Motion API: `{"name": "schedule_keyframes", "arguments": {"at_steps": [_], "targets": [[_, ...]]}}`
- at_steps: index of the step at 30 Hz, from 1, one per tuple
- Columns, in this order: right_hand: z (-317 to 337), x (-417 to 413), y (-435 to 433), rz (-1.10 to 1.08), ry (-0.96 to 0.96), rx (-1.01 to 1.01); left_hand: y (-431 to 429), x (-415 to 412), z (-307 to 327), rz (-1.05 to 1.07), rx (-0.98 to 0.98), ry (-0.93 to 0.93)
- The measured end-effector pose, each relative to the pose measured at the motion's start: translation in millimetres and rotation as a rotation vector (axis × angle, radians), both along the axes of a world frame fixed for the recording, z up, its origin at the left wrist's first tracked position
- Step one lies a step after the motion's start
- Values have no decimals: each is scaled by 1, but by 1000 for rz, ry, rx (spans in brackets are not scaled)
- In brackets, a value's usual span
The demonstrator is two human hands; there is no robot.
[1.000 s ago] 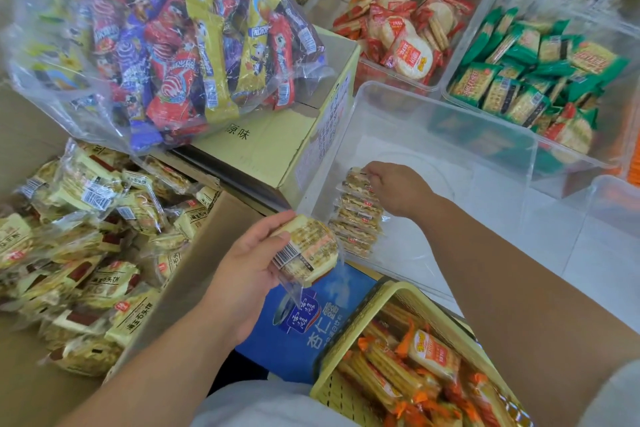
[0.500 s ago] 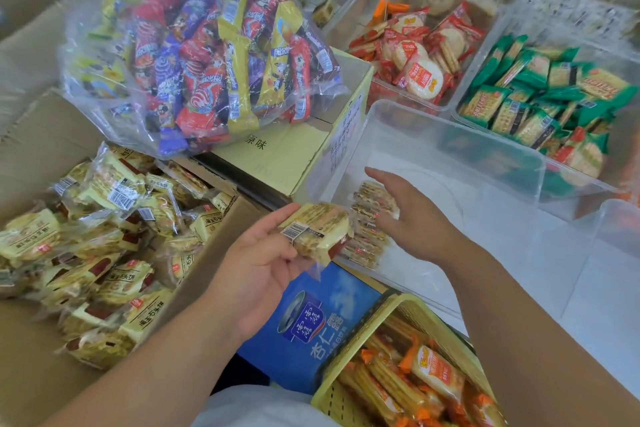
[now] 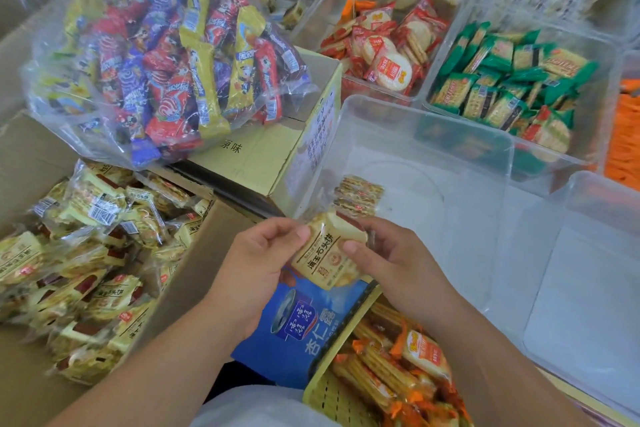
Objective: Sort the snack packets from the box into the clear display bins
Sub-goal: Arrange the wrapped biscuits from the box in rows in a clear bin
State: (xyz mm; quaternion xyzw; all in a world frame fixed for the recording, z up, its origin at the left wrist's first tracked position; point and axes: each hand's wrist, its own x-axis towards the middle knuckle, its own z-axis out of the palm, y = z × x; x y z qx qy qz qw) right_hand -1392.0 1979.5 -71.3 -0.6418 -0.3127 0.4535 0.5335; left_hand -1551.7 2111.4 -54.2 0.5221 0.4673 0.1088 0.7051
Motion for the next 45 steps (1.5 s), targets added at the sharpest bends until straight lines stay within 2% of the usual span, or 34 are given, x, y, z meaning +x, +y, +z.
{"name": "schedule_keyframes", "arguments": {"at_steps": [3, 7, 9, 13, 17, 20, 22, 24, 26, 31, 34, 38, 45], "targets": [[2, -1, -1, -89, 147, 23, 1, 5, 2, 32, 14, 8], [-1, -3, 0, -325, -54, -174, -1, 15, 3, 91, 185, 17], [1, -7, 0, -327, 58, -173, -3, 20, 3, 67, 297, 9], [9, -14, 5, -181, 281, -6, -6, 28, -1, -173, 549, 32], [3, -5, 18, -237, 165, -41, -3, 32, -8, -450, 754, 40], [-5, 21, 25, -240, 83, -117, 9, 32, -23, -521, 839, 289], [-12, 46, 31, -248, -112, -191, 16, 29, -34, -526, 758, 462], [-23, 75, 40, -276, -390, -292, 17, 26, -42, -516, 612, 468], [-37, 100, 52, -267, -591, -363, 19, 23, -51, -533, 593, 478], [-81, 127, 89, 16, -813, -560, 18, 20, -66, -567, 610, 557], [-100, 122, 103, 137, -792, -626, 20, 15, -72, -539, 618, 543], [-113, 112, 114, 197, -657, -553, 22, 12, -78, -493, 600, 535], [-120, 98, 115, 248, -739, -611, 18, 11, -81, -446, 573, 504]]}}
